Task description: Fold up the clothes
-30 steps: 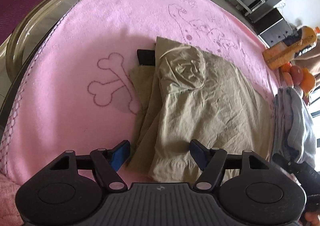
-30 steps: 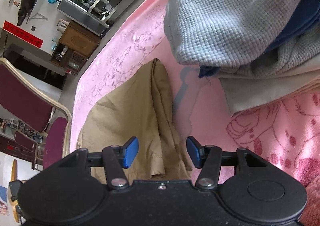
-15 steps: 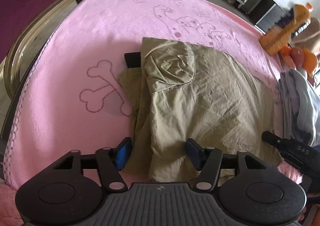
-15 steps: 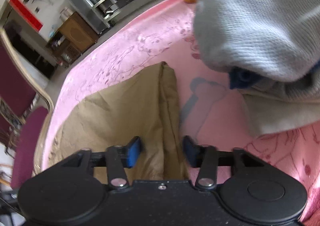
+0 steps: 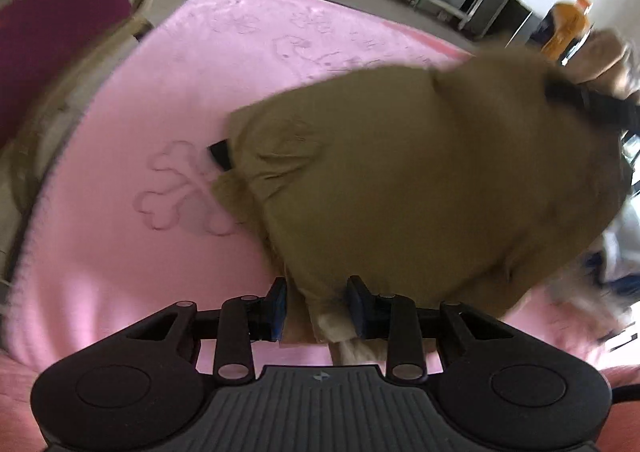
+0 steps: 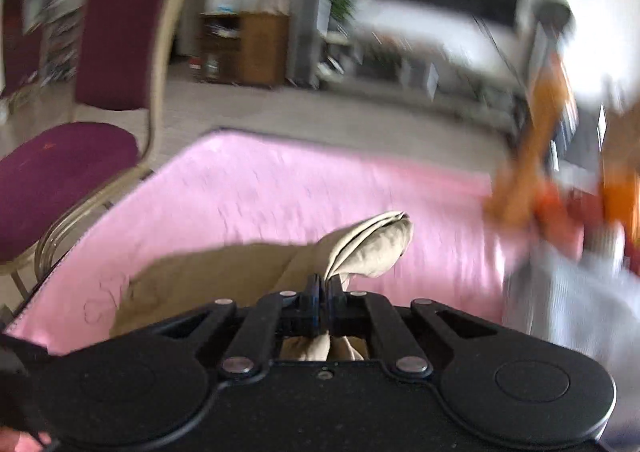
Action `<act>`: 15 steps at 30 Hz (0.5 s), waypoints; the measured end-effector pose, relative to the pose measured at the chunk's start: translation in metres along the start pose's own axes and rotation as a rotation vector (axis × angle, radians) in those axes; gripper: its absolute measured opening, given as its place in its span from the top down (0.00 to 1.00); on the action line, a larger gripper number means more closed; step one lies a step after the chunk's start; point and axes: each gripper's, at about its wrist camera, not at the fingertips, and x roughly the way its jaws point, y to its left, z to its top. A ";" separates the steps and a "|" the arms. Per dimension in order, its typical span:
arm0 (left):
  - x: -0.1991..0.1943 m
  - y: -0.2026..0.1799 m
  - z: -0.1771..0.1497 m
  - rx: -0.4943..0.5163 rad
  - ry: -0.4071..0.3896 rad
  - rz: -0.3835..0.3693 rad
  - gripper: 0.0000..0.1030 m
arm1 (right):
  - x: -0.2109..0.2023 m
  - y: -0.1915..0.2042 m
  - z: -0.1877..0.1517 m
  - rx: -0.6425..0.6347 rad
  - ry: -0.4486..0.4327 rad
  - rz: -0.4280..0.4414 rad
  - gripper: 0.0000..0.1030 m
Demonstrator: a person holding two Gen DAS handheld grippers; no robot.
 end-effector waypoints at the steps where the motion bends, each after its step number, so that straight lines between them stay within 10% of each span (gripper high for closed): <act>1: 0.001 -0.004 0.003 -0.013 -0.002 -0.027 0.74 | 0.000 0.007 0.012 -0.067 -0.038 -0.015 0.97; 6: 0.015 -0.031 0.012 0.017 -0.001 -0.078 0.68 | 0.032 0.025 0.043 -0.338 -0.157 -0.144 0.86; 15: -0.001 -0.047 -0.014 0.256 -0.024 -0.016 0.65 | 0.027 -0.045 0.042 -0.019 0.029 -0.157 0.65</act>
